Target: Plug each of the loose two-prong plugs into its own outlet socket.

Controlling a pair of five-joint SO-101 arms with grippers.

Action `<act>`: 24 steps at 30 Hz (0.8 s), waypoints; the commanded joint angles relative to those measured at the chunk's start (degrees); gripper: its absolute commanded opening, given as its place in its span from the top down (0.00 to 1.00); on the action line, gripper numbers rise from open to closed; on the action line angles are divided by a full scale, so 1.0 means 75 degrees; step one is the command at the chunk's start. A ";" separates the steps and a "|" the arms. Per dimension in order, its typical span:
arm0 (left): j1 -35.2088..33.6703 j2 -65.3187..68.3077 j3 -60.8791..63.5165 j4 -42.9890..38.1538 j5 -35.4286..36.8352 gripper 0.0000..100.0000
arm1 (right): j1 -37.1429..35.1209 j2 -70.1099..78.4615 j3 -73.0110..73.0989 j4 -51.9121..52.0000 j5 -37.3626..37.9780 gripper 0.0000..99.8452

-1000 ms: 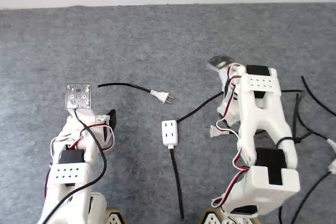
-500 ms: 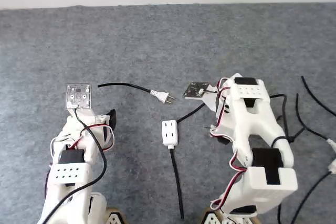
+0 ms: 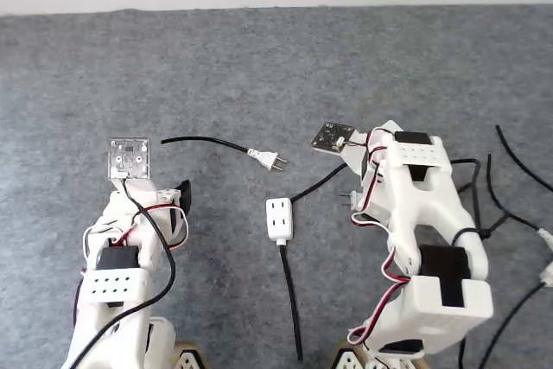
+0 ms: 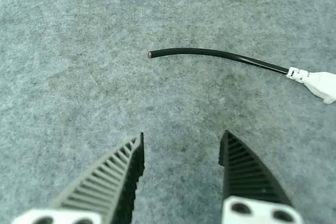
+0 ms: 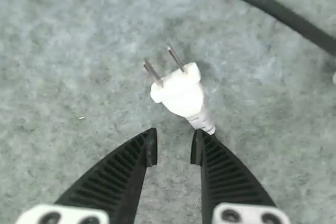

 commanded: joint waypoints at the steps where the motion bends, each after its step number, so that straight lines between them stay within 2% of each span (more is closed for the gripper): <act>1: 0.0000 -0.0059 -0.0135 -0.0176 -0.0070 0.77 | -0.0158 -0.0135 -0.0105 -0.0205 -0.0105 0.85; 10: 0.0000 -0.0059 -0.0135 -0.0176 -0.0070 0.77 | 0.0334 -0.0064 -0.0129 -0.1096 -0.0141 0.85; 16: 0.0000 -0.0059 -0.0135 -0.0176 -0.0070 0.77 | -0.0018 -0.0205 -0.0246 -0.0674 -0.1102 0.85; 19: 0.0000 -0.0059 -0.0135 -0.0176 -0.0070 0.77 | -0.0182 -0.0404 -0.0715 0.0193 -0.2110 0.87; 22: 0.0000 -0.0059 -0.0135 -0.0176 -0.0070 0.77 | -0.0252 -0.0615 -0.1465 0.1061 -0.3833 0.93; 24: 0.0000 -0.0059 -0.0135 -0.0176 -0.0070 0.77 | -0.0240 -0.0697 -0.1852 0.1412 -0.5134 0.94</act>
